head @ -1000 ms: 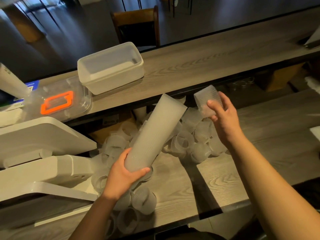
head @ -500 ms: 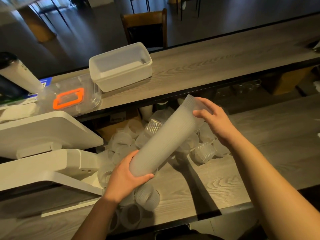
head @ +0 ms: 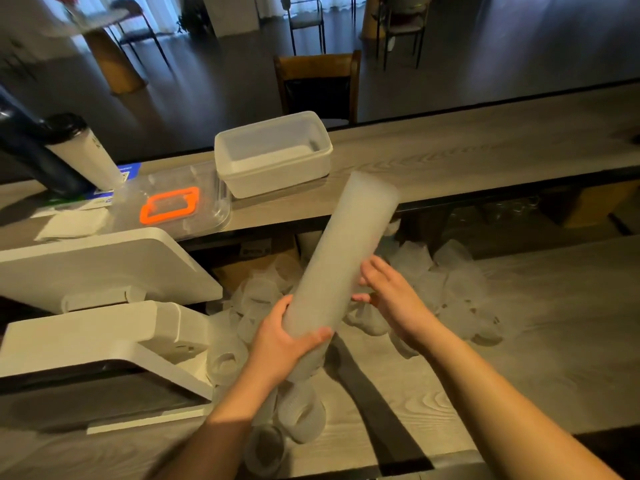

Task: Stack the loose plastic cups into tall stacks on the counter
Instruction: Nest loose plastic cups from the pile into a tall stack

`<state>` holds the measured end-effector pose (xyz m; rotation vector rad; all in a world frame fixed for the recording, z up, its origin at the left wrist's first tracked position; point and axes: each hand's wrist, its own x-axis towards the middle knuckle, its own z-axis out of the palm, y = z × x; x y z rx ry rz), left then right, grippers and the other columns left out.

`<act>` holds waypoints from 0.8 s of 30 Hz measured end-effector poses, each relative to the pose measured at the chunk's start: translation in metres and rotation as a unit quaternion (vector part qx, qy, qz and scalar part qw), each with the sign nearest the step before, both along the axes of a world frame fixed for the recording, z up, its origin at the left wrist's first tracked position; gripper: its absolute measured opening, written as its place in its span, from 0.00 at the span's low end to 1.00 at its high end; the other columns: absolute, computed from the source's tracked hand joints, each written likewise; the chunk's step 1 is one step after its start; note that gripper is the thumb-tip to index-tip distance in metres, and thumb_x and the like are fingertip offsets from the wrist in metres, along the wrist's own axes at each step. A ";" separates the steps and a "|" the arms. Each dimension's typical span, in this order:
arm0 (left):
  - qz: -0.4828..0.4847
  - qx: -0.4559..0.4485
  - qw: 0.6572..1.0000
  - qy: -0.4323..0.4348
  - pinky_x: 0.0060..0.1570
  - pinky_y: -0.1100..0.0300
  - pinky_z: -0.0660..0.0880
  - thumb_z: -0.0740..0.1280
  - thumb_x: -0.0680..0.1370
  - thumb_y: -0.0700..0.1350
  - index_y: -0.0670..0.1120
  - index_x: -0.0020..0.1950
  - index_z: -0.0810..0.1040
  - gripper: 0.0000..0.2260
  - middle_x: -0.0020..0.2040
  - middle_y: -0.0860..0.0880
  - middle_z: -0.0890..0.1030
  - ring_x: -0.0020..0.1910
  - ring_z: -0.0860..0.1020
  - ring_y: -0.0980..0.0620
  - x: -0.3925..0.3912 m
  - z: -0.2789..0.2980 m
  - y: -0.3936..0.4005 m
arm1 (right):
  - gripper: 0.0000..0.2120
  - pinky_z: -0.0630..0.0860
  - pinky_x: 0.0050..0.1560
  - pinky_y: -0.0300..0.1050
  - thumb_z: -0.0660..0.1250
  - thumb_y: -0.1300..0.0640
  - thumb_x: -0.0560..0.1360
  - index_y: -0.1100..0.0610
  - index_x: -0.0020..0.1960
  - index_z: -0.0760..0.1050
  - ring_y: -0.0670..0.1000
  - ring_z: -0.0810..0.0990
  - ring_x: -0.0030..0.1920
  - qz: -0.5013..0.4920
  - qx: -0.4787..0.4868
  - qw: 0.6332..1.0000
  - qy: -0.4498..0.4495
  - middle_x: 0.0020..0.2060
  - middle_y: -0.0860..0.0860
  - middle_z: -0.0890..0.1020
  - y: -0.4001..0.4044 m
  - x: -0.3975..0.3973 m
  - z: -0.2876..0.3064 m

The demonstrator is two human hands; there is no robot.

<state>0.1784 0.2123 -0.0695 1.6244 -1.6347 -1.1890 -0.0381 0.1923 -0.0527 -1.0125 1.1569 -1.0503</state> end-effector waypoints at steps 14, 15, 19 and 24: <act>-0.098 -0.014 0.991 0.094 0.62 0.48 0.76 0.74 0.61 0.68 0.51 0.69 0.71 0.42 0.65 0.50 0.75 0.62 0.76 0.51 -0.095 0.089 -0.141 | 0.21 0.80 0.56 0.45 0.66 0.52 0.80 0.50 0.72 0.69 0.44 0.80 0.59 -0.042 -0.119 0.989 0.074 0.61 0.45 0.80 -0.088 -0.060 0.070; -0.098 -0.030 0.991 0.090 0.61 0.50 0.76 0.75 0.63 0.65 0.51 0.72 0.68 0.41 0.66 0.50 0.75 0.63 0.76 0.51 -0.099 0.095 -0.151 | 0.21 0.79 0.54 0.43 0.66 0.52 0.80 0.49 0.72 0.69 0.42 0.80 0.58 -0.045 -0.126 0.987 0.086 0.61 0.45 0.79 -0.095 -0.065 0.075; -0.083 -0.077 0.988 0.103 0.58 0.52 0.77 0.77 0.71 0.53 0.53 0.76 0.61 0.38 0.68 0.47 0.74 0.64 0.75 0.48 -0.113 0.112 -0.183 | 0.23 0.79 0.52 0.40 0.67 0.49 0.79 0.49 0.73 0.68 0.42 0.80 0.58 -0.052 -0.140 0.982 0.115 0.61 0.45 0.79 -0.126 -0.081 0.091; -0.047 -0.121 0.984 0.124 0.59 0.48 0.78 0.76 0.72 0.52 0.56 0.72 0.62 0.33 0.68 0.48 0.74 0.63 0.76 0.49 -0.126 0.130 -0.212 | 0.21 0.79 0.52 0.39 0.67 0.50 0.79 0.49 0.71 0.70 0.41 0.80 0.58 -0.066 -0.185 0.971 0.139 0.59 0.45 0.81 -0.162 -0.093 0.109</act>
